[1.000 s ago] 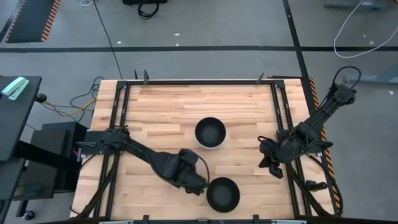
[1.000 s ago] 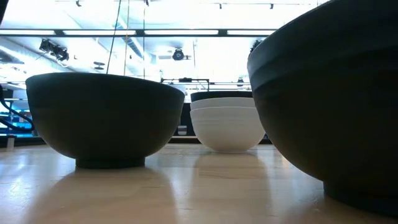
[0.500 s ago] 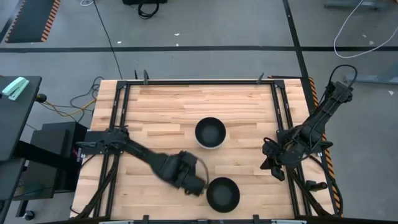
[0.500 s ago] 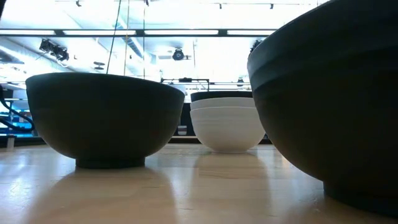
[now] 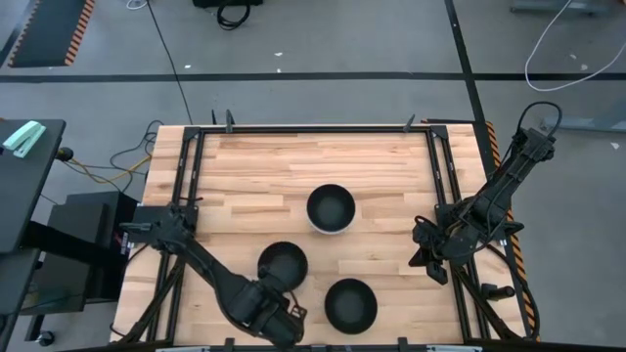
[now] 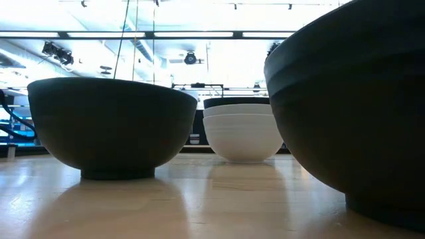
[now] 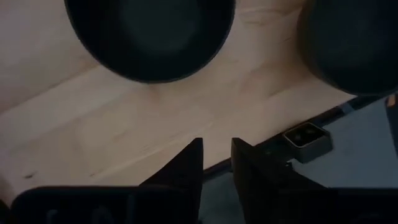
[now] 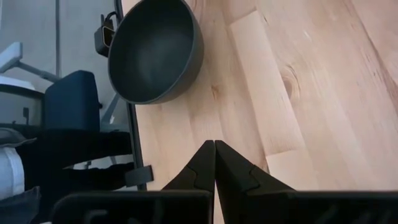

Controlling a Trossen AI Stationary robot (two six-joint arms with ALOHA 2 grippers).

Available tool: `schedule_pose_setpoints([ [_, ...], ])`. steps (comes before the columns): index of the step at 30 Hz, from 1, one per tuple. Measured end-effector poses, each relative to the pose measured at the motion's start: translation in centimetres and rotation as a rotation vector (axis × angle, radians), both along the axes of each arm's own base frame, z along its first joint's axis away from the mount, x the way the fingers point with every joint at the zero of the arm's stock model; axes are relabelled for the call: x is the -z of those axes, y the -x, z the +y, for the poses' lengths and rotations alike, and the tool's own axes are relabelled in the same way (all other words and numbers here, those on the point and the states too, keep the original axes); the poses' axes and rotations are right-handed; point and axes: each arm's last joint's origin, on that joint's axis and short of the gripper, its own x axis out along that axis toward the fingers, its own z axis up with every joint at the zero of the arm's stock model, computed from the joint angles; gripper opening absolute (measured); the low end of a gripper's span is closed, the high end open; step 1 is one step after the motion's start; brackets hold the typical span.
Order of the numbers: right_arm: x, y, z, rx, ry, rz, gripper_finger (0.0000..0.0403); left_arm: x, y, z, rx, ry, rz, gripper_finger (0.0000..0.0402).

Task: Nest bowls inside each other
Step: Stack the left black bowl on the black bowl

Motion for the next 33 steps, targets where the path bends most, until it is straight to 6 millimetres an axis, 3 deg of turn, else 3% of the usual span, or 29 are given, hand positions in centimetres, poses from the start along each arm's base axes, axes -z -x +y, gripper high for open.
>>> schedule_pose_setpoints([
  [6, 0.0, 0.0, 0.0, 0.000, -0.002, -0.001, 0.0013, 4.3, 0.3, 0.4, -0.082, -0.009, 0.211, 0.0091],
  [10, 0.0, 0.0, 0.0, 0.000, -0.002, -0.001, 0.0013, 6.0, 0.1, 1.4, -0.125, -0.052, 0.262, 0.0088],
  [20, -0.1, -0.1, 0.2, 0.000, -0.020, -0.018, 0.0013, 6.6, -1.9, 7.9, -0.101, -0.126, 0.302, 0.0081],
  [26, -0.4, -0.1, 0.6, -0.020, -0.045, -0.040, 0.0013, 6.1, -1.0, 12.1, -0.127, -0.137, 0.280, 0.0074],
  [33, -0.4, 0.2, 0.9, -0.025, -0.037, -0.053, 0.0013, 6.8, 0.3, 14.7, -0.108, -0.020, 0.078, 0.0071],
])
